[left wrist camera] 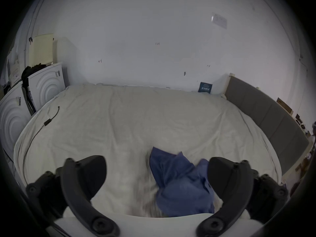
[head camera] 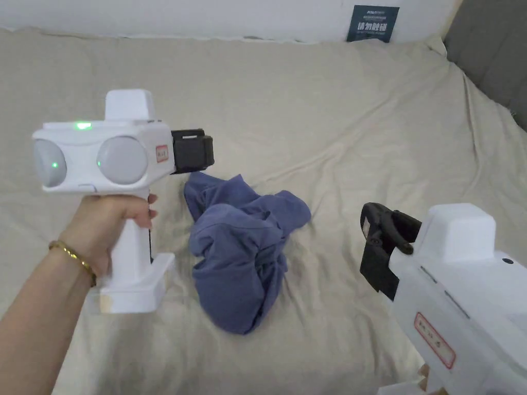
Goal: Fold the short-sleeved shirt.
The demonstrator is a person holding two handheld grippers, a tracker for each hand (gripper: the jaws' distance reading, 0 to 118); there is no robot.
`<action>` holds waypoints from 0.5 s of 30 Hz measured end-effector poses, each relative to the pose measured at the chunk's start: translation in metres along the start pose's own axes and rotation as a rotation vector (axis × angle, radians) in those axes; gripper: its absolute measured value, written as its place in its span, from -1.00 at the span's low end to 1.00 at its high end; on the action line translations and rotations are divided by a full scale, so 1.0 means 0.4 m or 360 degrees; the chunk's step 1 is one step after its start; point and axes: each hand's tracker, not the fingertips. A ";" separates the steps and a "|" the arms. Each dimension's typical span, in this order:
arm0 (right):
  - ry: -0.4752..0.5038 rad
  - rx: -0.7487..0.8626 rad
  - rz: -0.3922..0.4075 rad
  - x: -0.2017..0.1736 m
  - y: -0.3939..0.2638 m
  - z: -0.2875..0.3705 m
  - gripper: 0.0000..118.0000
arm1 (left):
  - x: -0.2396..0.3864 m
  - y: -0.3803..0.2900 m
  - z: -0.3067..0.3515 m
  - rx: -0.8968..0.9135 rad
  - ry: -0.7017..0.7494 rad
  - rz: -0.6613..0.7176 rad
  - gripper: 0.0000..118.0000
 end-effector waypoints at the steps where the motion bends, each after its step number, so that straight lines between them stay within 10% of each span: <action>1: 0.0005 -0.0010 -0.0004 0.005 -0.002 -0.013 -0.99 | 0.003 0.023 -0.047 -0.0051 0.0013 -0.0012 1.00; 15: 0.0017 -0.0242 -0.0112 0.090 -0.071 -0.236 -0.99 | 0.010 -0.031 -0.616 -0.0794 0.0174 -0.0044 0.86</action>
